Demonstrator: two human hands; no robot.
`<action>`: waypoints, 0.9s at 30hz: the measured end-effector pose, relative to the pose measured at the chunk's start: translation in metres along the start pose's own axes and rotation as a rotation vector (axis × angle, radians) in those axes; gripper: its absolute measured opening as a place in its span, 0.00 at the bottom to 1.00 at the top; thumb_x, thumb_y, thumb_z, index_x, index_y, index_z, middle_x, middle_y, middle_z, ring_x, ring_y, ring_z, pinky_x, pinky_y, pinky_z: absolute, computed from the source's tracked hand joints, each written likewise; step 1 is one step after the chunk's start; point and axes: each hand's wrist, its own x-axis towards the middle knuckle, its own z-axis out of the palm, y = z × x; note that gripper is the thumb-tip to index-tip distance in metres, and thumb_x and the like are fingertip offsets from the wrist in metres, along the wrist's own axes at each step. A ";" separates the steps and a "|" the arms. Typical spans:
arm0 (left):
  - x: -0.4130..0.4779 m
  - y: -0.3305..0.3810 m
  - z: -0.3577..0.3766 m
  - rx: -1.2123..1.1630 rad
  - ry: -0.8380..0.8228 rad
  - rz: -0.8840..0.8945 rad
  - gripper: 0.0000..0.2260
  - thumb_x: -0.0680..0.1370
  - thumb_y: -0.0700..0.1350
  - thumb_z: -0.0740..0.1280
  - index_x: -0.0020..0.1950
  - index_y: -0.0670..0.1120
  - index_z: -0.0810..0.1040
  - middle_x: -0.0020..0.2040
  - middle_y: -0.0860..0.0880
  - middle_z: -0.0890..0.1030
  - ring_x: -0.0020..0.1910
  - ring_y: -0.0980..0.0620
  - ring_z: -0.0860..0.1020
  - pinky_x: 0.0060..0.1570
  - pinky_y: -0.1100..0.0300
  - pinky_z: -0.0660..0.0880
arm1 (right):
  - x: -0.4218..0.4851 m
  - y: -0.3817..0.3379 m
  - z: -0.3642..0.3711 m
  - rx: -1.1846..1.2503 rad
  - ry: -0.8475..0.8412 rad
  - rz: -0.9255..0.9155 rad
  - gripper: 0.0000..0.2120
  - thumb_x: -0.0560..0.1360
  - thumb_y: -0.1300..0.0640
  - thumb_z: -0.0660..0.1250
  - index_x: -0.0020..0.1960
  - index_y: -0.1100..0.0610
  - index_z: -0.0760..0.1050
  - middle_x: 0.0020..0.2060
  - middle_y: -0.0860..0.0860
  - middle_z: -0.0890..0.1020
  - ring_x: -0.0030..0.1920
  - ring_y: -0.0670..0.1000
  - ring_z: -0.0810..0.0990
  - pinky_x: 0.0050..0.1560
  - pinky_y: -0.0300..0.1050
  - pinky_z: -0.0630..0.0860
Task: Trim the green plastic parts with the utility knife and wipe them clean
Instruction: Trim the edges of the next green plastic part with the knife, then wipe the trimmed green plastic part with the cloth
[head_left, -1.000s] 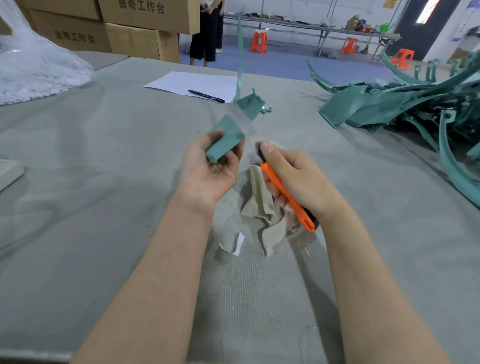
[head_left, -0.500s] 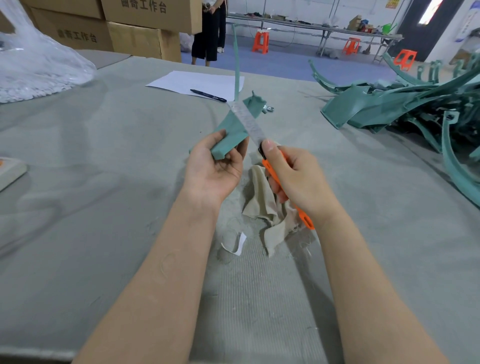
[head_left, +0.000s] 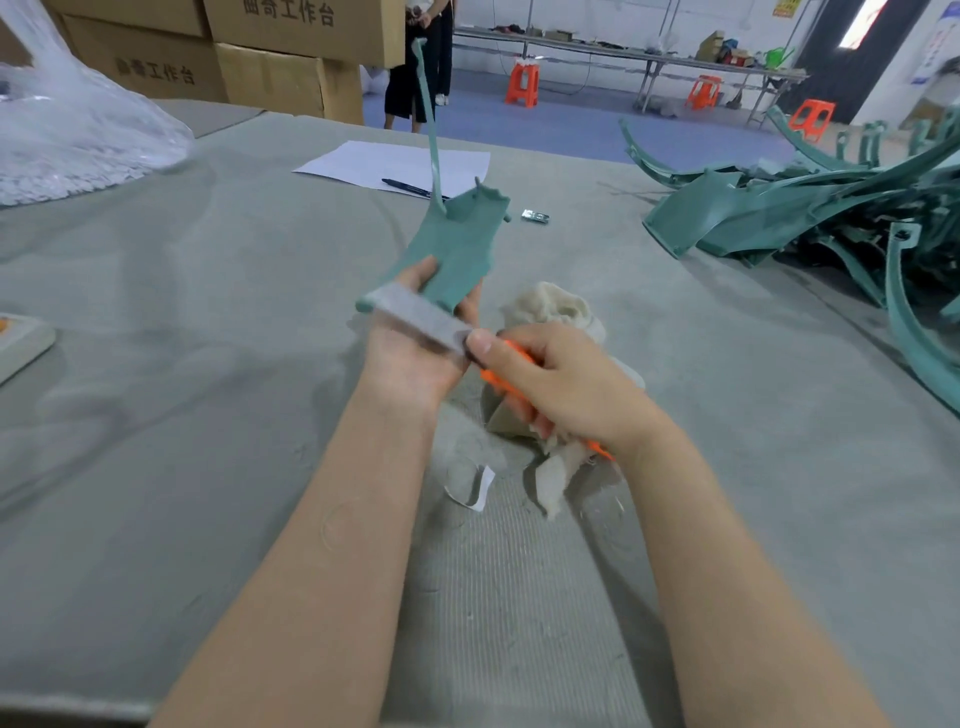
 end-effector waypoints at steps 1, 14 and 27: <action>0.001 0.002 0.000 0.023 0.051 0.057 0.07 0.80 0.38 0.61 0.44 0.41 0.75 0.40 0.45 0.79 0.40 0.50 0.77 0.29 0.64 0.75 | 0.000 0.000 -0.007 0.058 0.071 0.045 0.23 0.78 0.40 0.60 0.36 0.58 0.73 0.23 0.50 0.74 0.22 0.50 0.73 0.25 0.43 0.72; 0.015 0.003 -0.008 0.266 0.226 0.374 0.07 0.78 0.41 0.66 0.55 0.46 0.75 0.51 0.48 0.82 0.46 0.50 0.81 0.37 0.60 0.79 | 0.006 0.079 -0.058 -0.503 0.602 0.725 0.20 0.79 0.47 0.61 0.67 0.55 0.72 0.66 0.61 0.72 0.67 0.64 0.68 0.65 0.54 0.64; 0.014 -0.002 -0.008 0.294 0.083 0.331 0.07 0.80 0.41 0.65 0.58 0.45 0.77 0.49 0.49 0.83 0.42 0.53 0.83 0.44 0.58 0.81 | 0.023 -0.021 -0.038 0.025 1.182 -0.209 0.14 0.77 0.59 0.59 0.60 0.60 0.75 0.47 0.52 0.75 0.42 0.44 0.71 0.46 0.33 0.67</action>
